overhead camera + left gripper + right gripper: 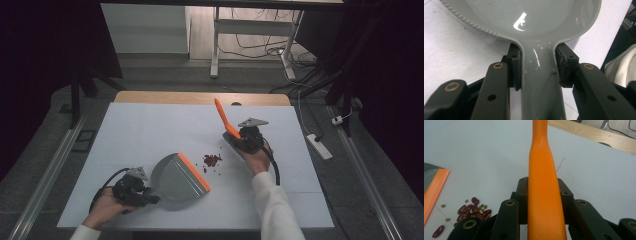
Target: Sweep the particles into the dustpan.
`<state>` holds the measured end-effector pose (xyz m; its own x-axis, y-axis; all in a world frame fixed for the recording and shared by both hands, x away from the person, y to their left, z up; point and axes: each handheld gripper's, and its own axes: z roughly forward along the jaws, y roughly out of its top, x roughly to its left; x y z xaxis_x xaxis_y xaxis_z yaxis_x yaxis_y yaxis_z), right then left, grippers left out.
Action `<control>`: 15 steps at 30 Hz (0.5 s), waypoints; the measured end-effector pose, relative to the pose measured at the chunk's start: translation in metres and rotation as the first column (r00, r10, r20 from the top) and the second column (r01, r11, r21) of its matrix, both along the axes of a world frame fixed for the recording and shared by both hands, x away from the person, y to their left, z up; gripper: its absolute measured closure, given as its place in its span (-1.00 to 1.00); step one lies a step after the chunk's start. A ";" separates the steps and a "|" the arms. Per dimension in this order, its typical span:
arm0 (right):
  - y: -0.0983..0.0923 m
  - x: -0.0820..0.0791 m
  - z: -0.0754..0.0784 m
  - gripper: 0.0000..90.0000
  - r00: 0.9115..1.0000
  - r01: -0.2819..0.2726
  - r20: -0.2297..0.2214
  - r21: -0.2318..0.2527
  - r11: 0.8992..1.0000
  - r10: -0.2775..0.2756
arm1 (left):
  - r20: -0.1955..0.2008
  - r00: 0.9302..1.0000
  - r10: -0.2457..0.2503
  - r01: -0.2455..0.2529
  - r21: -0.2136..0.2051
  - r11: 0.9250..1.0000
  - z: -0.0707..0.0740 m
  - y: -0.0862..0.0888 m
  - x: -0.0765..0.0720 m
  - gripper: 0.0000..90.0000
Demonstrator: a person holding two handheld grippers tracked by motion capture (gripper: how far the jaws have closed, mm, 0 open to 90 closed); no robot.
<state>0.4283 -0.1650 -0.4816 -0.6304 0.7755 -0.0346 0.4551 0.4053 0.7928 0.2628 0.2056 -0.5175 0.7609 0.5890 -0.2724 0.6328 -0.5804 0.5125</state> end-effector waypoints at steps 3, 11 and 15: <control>0.001 0.001 -0.001 0.55 1.000 0.002 -0.005 0.001 1.000 -0.002 | -0.001 1.000 0.000 0.000 0.000 1.000 0.000 0.000 0.000 0.37; 0.007 0.001 -0.006 0.55 1.000 -0.015 -0.016 -0.014 1.000 0.015 | 0.000 1.000 -0.002 0.002 0.002 1.000 0.000 0.000 0.000 0.37; 0.011 0.000 -0.008 0.55 0.999 -0.027 -0.025 -0.025 0.999 0.027 | -0.001 1.000 -0.001 0.001 0.001 1.000 0.000 0.000 0.000 0.37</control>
